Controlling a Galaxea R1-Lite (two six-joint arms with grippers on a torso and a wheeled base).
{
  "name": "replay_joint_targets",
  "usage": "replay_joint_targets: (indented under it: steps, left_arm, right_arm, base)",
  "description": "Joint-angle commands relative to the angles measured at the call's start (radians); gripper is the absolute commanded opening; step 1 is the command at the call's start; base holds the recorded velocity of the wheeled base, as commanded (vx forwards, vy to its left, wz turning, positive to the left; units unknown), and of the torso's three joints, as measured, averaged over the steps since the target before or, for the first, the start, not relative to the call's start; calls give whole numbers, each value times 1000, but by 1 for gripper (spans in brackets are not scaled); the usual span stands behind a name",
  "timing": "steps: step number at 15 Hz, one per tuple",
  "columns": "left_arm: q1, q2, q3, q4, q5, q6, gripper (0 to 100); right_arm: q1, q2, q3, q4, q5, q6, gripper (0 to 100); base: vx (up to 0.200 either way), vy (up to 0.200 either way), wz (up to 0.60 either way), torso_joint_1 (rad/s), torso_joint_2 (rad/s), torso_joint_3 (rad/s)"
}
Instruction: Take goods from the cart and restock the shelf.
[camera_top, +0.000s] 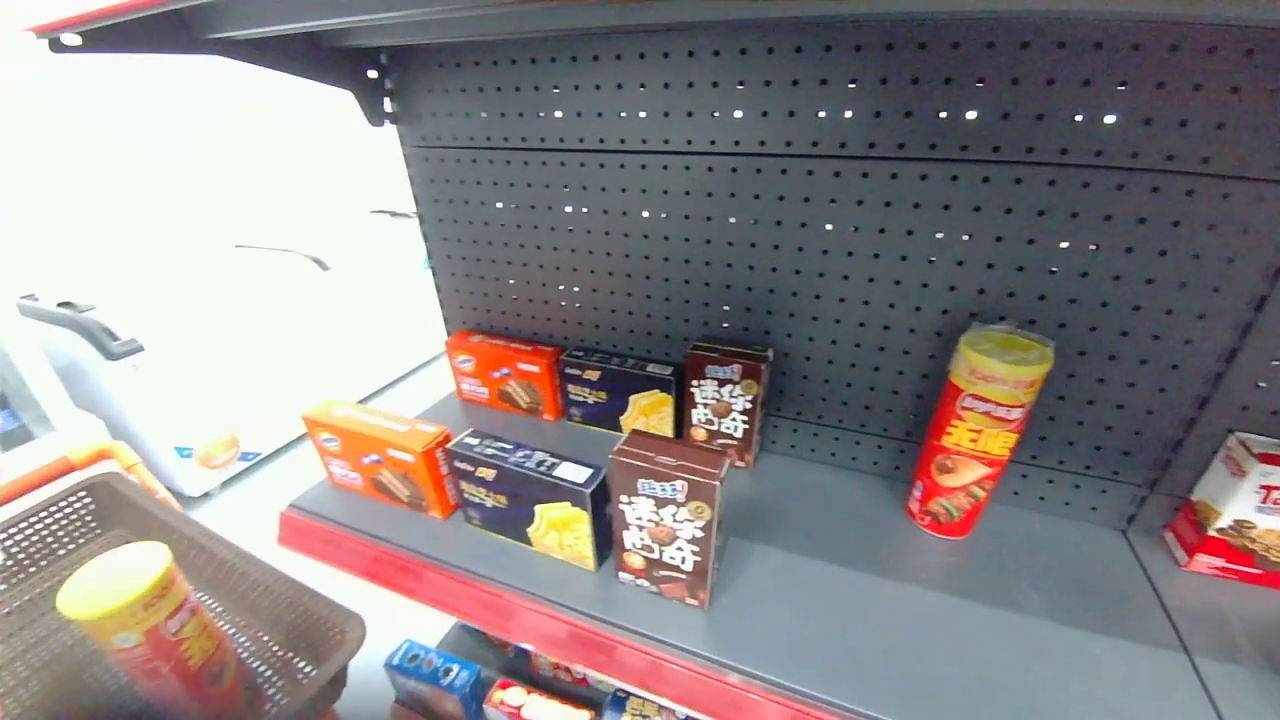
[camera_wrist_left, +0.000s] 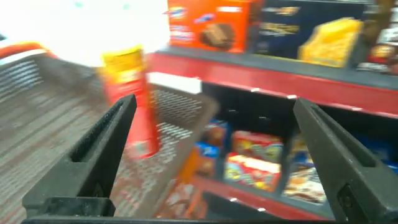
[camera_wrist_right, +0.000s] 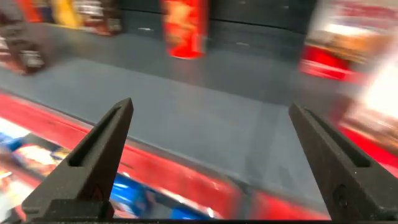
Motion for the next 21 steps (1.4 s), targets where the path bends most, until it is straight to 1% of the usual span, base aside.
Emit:
replay_joint_targets:
  steps: [1, 6, 8, 9, 11, 12, 13, 14, 15, 16, 19, 20, 21]
  left_arm:
    - [0, 0, 0, 0, -1, 4, 100]
    - [0, 0, 0, 0, -1, 1, 100]
    - [0, 0, 0, 0, -4, 5, 100]
    - [0, 0, 0, 0, -3, 4, 100]
    - [0, 0, -12, -13, -20, 15, 100]
    - [-1, 3, -89, 4, -73, 18, 100]
    - [-8, 47, -163, 49, -113, 19, 100]
    - [-9, 115, -244, 101, -136, 19, 100]
    - [-9, 161, -314, 130, -148, 19, 100]
    - [-9, 222, -351, 139, -155, 19, 100]
    - [-11, 372, -385, 132, -155, 21, 100]
    - [-11, 406, -391, 130, -156, 28, 100]
    - [-9, 458, -393, 132, -155, 70, 100]
  right_arm:
    - [0, 2, 0, 1, 0, 0, 100]
    - [0, 2, 0, 0, 0, 0, 100]
    - [0, 2, 0, 0, 0, 0, 100]
    - [0, 2, 0, 0, 0, 0, 100]
    - [0, 2, 0, 0, 0, 0, 100]
    - [0, 2, 2, 0, 0, 0, 100]
    - [0, 2, 0, 0, 0, 0, 100]
    - [0, 2, 0, 0, 0, 0, 100]
    - [0, 2, 0, 0, 0, 0, 100]
    - [0, 2, 0, 0, 0, 0, 100]
    - [0, 2, 0, 0, 0, 0, 100]
    - [0, 2, 0, 0, 0, 0, 100]
    - [0, 2, 0, 0, 0, 0, 100]
  base:
    - [0, 0, 600, 7, 12, 7]
    - [0, 0, 600, 1, 2, 1]
    - [0, 0, 600, 5, 0, 2]
    - [0, 0, 0, 0, 0, 0]
    - [0, 0, 0, 0, 0, 0]
    - [0, 0, 0, 0, 0, 0]
    - [0, 0, 0, 0, 0, 0]
    - [0, 0, 0, 0, 0, 0]
    - [0, 0, 0, 0, 0, 0]
    - [0, 0, 0, 0, 0, 0]
    - [0, 0, 0, 0, 0, 0]
    - [0, 0, 0, 0, 0, 0]
    - [0, 0, 0, 0, 0, 0]
